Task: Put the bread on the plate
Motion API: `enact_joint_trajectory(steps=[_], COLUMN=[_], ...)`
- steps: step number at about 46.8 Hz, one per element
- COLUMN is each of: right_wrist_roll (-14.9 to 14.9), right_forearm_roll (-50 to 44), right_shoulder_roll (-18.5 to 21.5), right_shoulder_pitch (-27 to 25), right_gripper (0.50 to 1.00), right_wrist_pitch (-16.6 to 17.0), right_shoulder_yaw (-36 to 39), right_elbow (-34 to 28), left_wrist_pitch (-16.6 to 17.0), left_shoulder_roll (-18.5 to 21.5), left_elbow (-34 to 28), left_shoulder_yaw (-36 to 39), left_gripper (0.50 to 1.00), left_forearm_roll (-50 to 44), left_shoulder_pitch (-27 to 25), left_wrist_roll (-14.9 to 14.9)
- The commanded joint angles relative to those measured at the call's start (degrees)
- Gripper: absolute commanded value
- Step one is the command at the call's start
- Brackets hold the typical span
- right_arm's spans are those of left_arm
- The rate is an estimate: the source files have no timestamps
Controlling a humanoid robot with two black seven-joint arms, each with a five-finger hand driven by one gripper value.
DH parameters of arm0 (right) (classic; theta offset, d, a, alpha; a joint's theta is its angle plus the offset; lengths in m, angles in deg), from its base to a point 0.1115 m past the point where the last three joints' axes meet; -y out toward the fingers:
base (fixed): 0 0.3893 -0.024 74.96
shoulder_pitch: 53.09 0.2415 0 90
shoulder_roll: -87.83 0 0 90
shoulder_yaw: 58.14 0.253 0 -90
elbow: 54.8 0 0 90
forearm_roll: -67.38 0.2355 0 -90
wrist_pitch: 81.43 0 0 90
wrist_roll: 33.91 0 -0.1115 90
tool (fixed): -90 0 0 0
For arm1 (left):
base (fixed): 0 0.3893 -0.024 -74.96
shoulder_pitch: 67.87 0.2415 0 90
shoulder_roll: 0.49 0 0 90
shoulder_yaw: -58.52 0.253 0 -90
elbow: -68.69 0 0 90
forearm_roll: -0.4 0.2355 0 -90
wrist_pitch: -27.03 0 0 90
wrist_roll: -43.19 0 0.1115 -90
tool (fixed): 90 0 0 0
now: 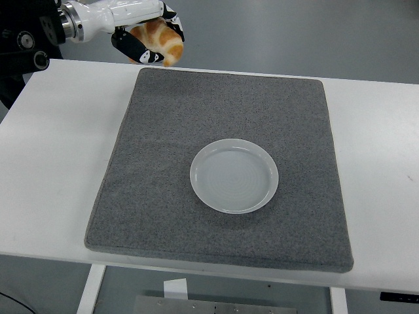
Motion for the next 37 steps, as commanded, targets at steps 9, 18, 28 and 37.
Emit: enact_joint_trajectory(steps=[9, 18, 28, 37], right_wrist_roll=[0.0, 0.0, 0.0, 0.0], right_forearm_roll=[0.0, 0.0, 0.0, 0.0], right_shoulder_roll=[0.0, 0.0, 0.0, 0.0], right_shoulder_pitch=[0.0, 0.0, 0.0, 0.0], right_gripper=[0.952, 0.952, 0.952, 0.952], right_wrist_pitch=[0.0, 0.0, 0.0, 0.0], right_shoulder_yaw=[0.0, 0.0, 0.0, 0.0], right_elbow=[0.0, 0.0, 0.0, 0.0], left_wrist_pitch=[0.2, 0.5, 0.8, 0.9], left_shoulder_roll=[-2.7, -6.7, -12.8, -18.6], left_elbow=[-1.3, -1.2, -0.4, 1.6], left_shoulder_yaw=[-2.5, -4.6, -5.1, -6.7], left_gripper=[0.5, 0.5, 0.5, 0.5], left_forearm_roll=[0.1, 0.0, -0.1, 0.1], left_shoulder_pitch=[0.1, 1.1, 3.3, 6.6], left_wrist_roll=[0.4, 0.9, 1.4, 1.6])
